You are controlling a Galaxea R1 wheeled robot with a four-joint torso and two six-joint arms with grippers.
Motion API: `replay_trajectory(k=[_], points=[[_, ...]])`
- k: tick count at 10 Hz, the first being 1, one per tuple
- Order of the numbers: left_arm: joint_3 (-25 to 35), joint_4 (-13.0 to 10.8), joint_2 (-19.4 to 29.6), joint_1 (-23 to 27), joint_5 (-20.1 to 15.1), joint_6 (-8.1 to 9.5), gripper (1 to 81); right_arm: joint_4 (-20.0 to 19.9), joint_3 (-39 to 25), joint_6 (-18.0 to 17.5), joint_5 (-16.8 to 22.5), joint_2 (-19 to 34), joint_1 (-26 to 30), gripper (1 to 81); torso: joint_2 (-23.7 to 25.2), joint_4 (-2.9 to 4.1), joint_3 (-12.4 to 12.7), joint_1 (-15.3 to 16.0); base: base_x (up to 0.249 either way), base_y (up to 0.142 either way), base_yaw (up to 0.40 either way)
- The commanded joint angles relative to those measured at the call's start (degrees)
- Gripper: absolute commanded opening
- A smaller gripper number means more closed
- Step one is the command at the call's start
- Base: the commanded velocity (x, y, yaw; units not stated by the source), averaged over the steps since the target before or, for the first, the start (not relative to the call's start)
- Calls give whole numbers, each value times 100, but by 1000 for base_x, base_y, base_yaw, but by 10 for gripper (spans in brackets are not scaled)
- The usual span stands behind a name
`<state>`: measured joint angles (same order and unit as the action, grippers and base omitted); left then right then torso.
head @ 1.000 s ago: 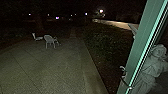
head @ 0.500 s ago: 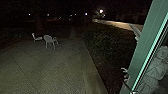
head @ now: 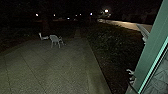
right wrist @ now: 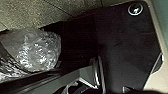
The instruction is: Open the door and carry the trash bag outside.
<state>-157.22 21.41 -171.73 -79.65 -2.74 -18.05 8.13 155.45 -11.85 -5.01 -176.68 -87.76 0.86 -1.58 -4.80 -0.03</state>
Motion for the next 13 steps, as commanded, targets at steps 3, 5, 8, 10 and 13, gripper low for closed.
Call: replay_trajectory(k=[3,5,8,10,13], points=[[16,57,112,393,-376,21,10,57,-60,25,281,-81,236,811,0,340,0,3,0,0,0],[244,136,367,665,-446,30,10,39,-87,34,273,-37,254,811,0,476,-391,3,0,0,0],[1237,364,1105,1191,-534,30,10,39,-579,34,273,262,272,811,2,482,-874,3,0,0,0],[1536,637,1501,1815,-1044,30,10,39,-763,34,273,385,280,811,0,482,-1272,3,0,0,0],[1510,1076,1764,2827,-1729,30,10,48,-755,34,281,368,272,811,-4,482,-1148,10,0,0,0]])
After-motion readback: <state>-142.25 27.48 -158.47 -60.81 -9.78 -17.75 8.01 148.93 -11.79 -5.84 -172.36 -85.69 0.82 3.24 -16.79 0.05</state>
